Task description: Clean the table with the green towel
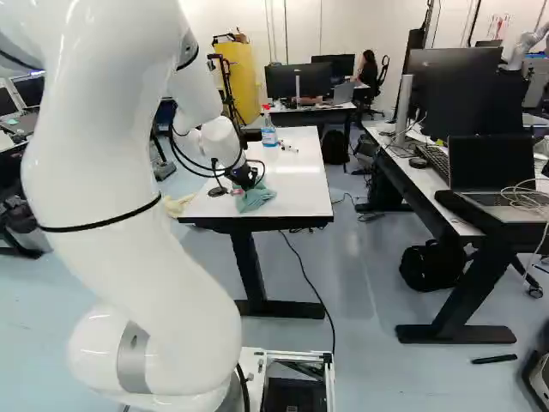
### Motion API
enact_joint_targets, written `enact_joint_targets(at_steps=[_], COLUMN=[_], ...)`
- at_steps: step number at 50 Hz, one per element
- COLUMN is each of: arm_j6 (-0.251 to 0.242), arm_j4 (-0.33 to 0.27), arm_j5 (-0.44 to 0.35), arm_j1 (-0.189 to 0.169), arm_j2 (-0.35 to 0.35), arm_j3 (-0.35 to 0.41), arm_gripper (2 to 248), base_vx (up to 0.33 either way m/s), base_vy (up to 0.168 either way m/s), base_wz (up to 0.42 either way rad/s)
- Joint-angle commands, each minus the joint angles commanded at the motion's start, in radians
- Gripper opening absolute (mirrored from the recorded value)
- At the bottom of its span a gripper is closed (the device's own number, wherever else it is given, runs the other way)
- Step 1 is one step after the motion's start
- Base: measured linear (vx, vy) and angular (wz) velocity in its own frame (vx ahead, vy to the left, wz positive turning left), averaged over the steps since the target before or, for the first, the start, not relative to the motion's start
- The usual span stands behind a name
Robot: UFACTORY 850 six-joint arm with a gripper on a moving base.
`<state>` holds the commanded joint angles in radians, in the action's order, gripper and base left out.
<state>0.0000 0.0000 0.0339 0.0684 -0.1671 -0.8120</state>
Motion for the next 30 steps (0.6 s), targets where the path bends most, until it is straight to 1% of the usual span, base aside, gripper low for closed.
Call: enact_joint_targets(at_steps=[17, 22, 30], arm_j6=[0.000, 0.000, 0.000], arm_j4=[0.000, 0.000, 0.000], arm_j5=[0.000, 0.000, 0.000], arm_j1=[-0.008, -0.018, -0.044], arm_j2=[0.080, 0.098, 0.112], arm_j3=[0.089, 0.109, 0.124], arm_gripper=[21, 21, 21], base_vx=[0.000, 0.000, 0.000], base_vy=[0.000, 0.000, 0.000], base_wz=[0.000, 0.000, 0.000])
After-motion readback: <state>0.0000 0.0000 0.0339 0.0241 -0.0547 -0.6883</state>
